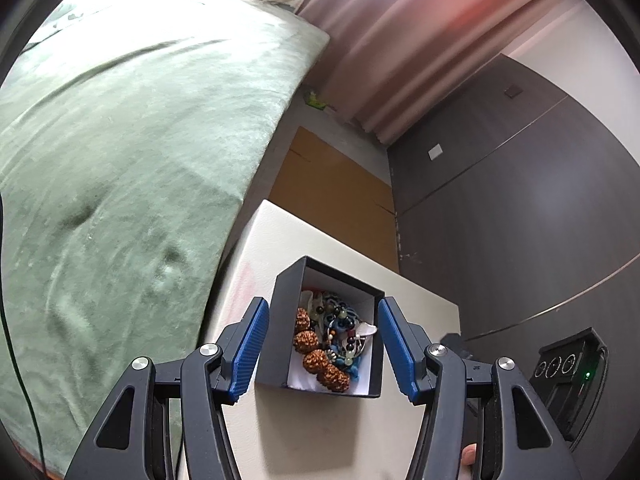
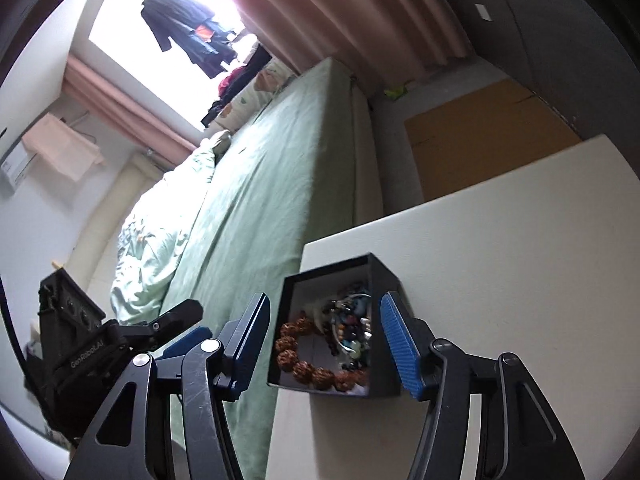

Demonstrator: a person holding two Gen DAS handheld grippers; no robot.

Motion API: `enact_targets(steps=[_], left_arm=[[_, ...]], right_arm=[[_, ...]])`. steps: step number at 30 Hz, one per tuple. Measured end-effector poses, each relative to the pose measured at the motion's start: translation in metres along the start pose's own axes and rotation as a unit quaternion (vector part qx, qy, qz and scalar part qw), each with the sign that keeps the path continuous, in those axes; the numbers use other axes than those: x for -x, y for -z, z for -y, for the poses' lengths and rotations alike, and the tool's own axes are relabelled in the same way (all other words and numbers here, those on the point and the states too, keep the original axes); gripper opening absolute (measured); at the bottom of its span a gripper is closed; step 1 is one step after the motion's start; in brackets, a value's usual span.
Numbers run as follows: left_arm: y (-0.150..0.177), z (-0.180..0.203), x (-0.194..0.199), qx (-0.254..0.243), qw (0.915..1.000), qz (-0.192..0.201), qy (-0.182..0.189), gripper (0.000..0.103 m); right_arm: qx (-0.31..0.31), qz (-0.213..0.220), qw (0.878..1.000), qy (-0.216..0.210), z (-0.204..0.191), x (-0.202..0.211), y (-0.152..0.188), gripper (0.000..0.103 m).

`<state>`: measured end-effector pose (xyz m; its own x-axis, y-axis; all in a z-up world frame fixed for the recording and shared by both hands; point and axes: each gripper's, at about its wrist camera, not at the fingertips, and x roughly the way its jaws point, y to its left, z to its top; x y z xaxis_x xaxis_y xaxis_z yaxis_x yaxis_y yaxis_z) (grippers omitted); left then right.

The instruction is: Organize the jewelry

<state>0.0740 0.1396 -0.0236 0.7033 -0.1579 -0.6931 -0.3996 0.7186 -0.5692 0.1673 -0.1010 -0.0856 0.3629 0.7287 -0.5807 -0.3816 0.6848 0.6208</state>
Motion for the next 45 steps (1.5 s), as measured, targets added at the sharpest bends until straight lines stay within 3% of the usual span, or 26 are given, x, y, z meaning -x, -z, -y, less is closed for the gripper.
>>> enact_targets(steps=[6, 14, 24, 26, 31, 33, 35, 38, 45], left_arm=[[0.015, 0.012, 0.003, -0.024, 0.9997, -0.001, -0.004, 0.059], [0.040, 0.038, 0.014, -0.083, 0.9962, 0.018, -0.018, 0.083], [0.070, 0.060, 0.028, -0.142, 0.9874, 0.054, -0.043, 0.088], [0.075, 0.064, 0.031, -0.151, 0.9853, 0.064, -0.045, 0.093], [0.093, 0.065, 0.037, -0.166, 0.9796, 0.096, -0.061, 0.099], [0.099, 0.066, 0.035, -0.172, 0.9787, 0.091, -0.065, 0.099], [0.102, 0.069, 0.034, -0.179, 0.9778, 0.089, -0.064, 0.099], [0.108, 0.074, 0.037, -0.194, 0.9740, 0.098, -0.064, 0.100], [0.114, 0.091, 0.038, -0.221, 0.9654, 0.120, -0.070, 0.102]], right_arm=[[0.008, 0.012, 0.999, 0.031, 0.008, 0.027, 0.005, 0.059], [0.023, 0.015, 0.997, 0.066, 0.017, 0.063, 0.011, 0.059], [0.043, 0.020, 0.993, 0.113, 0.034, 0.105, 0.017, 0.059], [0.046, 0.022, 0.991, 0.122, 0.036, 0.113, 0.018, 0.066], [0.045, 0.021, 0.987, 0.156, 0.037, 0.126, 0.022, 0.073], [0.047, 0.018, 0.986, 0.160, 0.035, 0.129, 0.026, 0.080], [0.050, 0.015, 0.985, 0.163, 0.032, 0.132, 0.029, 0.094], [0.066, 0.021, 0.981, 0.183, 0.026, 0.137, 0.031, 0.097], [0.083, 0.026, 0.980, 0.180, 0.023, 0.147, 0.026, 0.101]])
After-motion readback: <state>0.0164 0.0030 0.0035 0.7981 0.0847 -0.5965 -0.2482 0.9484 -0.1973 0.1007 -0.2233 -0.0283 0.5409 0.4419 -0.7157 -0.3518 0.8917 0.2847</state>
